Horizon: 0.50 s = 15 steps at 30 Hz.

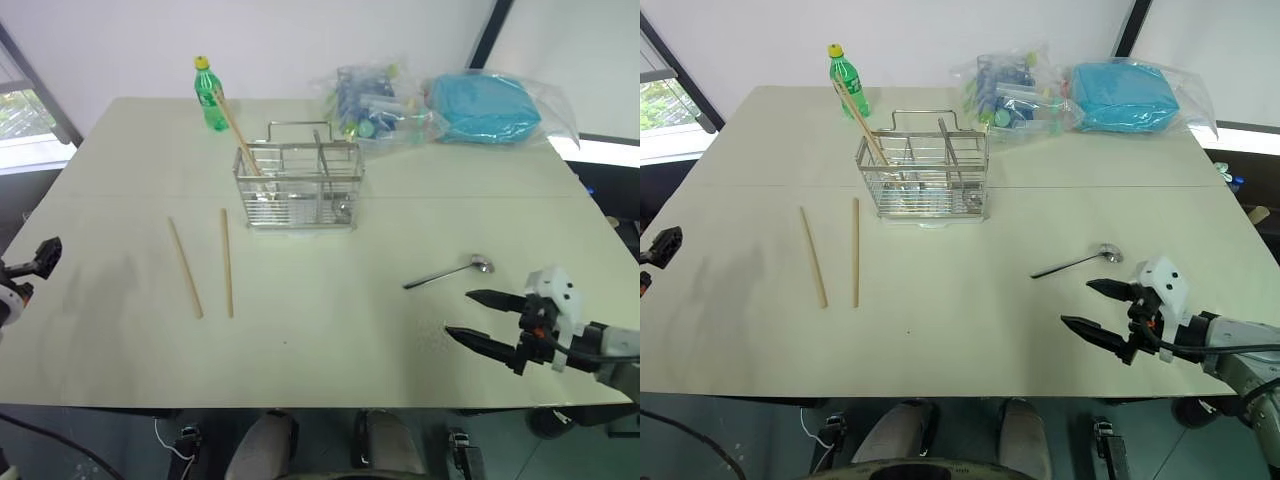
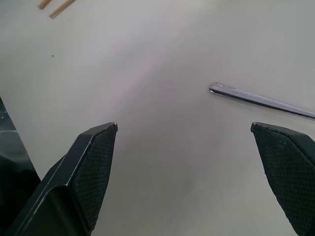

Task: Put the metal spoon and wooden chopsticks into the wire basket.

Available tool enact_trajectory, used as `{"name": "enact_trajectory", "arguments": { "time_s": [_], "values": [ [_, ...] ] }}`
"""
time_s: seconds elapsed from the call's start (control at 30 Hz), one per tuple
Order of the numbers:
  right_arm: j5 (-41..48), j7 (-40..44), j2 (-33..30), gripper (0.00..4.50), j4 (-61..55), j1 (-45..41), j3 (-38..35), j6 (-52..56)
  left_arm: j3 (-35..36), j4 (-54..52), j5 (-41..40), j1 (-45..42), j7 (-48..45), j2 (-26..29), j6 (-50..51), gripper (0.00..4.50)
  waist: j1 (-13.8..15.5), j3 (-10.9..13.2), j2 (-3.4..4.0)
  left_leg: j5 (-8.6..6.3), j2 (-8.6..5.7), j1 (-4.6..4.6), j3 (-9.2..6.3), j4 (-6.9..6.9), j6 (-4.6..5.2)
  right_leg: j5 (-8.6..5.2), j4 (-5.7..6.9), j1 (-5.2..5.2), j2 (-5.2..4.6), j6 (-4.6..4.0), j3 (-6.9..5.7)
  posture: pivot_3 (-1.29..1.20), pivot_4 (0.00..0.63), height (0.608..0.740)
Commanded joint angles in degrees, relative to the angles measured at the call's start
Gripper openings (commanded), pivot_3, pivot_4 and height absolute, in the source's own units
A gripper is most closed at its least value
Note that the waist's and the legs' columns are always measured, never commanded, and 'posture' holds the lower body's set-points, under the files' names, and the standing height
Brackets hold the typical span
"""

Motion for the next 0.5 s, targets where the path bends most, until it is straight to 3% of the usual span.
{"name": "enact_trajectory", "arguments": {
  "time_s": [0.03,0.5],
  "values": [
    [0.0,-0.1,0.3,4.5,-0.1,-0.6,-0.3,-1.6,1.7,-2.5,0.0,0.0,-0.1,1.0,-0.6,4.46,0.0,0.0,0.0,0.0,0.0,0.0,0.0,0.0,0.0,0.01,0.0,0.0,0.0,0.01,0.0,0.0,0.15,0.696],
    [-3.7,2.8,0.1,4.5,6.9,-2.9,1.7,-9.3,1.9,-2.6,-0.9,-1.6,0.7,1.1,0.6,4.46,0.0,0.0,-0.03,0.05,0.0,0.02,0.02,0.01,0.07,0.07,0.01,0.0,0.05,0.06,-0.01,0.0,0.15,0.696]
  ]
}}
